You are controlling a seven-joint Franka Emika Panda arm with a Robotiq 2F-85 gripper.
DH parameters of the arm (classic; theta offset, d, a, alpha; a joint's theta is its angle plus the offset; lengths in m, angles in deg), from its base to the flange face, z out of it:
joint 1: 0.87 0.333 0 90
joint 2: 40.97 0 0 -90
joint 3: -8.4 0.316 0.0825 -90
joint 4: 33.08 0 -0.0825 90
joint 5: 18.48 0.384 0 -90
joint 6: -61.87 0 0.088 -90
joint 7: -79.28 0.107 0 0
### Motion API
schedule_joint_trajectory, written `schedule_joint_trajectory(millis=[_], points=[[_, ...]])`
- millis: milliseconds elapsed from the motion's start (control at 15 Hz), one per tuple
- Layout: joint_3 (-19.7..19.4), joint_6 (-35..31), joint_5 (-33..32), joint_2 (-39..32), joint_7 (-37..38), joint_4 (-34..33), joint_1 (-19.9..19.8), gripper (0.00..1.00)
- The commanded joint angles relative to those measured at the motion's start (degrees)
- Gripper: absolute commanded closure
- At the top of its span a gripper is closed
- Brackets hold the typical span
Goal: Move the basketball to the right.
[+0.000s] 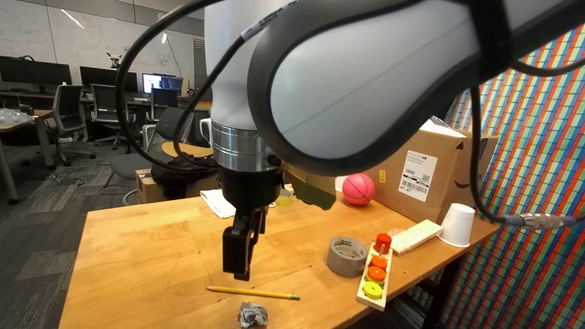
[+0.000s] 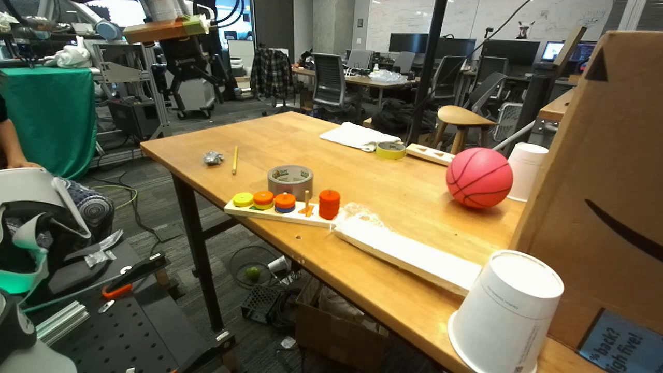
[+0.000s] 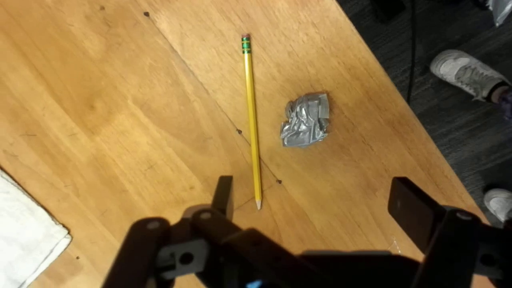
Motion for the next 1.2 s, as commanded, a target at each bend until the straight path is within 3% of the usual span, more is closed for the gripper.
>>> schedule_joint_trajectory(millis=[0, 667, 1133], points=[[-2.0, 0.0, 1.3, -2.4, -4.4, -3.8, -1.8, 0.00], [-10.9, 0.9, 1.9, -8.1, -14.3, -7.7, -10.8, 0.00], [-14.6, 1.7, 0.4, -12.9, -14.0, -10.1, -15.6, 0.00]])
